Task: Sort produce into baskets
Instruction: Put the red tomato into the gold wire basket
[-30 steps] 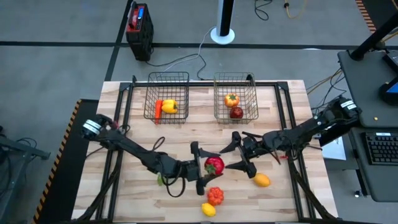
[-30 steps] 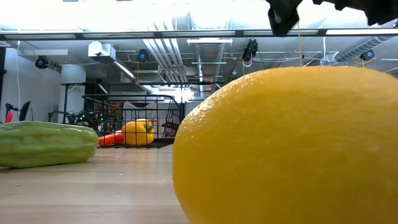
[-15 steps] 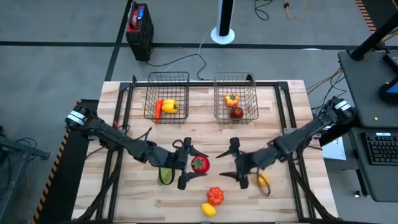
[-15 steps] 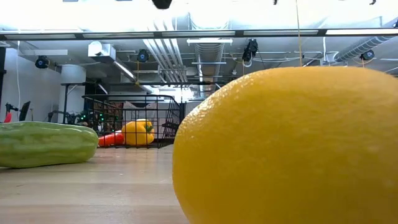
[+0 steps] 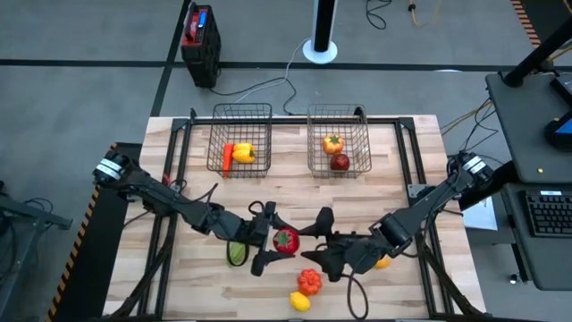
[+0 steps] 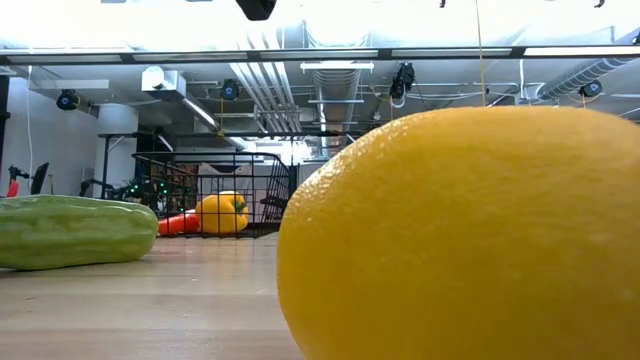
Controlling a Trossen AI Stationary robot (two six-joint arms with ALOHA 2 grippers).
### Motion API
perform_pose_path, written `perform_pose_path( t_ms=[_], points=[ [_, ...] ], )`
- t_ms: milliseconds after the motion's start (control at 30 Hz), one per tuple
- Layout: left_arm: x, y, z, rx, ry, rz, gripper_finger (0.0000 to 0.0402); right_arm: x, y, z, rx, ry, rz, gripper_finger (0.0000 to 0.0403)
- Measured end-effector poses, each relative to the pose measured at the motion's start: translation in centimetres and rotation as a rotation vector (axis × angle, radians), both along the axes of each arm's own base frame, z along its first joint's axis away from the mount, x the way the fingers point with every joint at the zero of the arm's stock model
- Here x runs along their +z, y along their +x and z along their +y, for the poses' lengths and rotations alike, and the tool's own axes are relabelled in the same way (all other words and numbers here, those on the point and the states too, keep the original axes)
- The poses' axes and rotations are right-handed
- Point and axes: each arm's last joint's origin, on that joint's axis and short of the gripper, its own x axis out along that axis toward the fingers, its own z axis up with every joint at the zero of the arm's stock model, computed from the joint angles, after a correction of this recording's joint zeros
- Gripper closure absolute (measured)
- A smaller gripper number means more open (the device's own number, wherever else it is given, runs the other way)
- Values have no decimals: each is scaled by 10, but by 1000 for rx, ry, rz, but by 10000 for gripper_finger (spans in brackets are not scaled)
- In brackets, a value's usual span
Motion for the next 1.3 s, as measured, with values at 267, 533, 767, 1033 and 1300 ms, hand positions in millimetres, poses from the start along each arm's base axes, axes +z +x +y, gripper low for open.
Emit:
perform_pose_path(
  t_ms=[267,533,767,1033,1300],
  points=[
    [0,1,-1,-25,-25,-8,106,-2,12,7,25,-137,7,104],
    [-9,7,-5,-45,-26,-11,106,-11,19,8,57,-208,41,100],
    [-10,10,-5,-70,-37,-32,106,-18,25,9,55,-242,49,100],
    [-10,11,-3,-69,-39,-35,103,-15,23,8,55,-230,39,131],
    [-10,11,-2,-13,-44,-36,73,-14,24,7,36,-203,25,139]
  ],
)
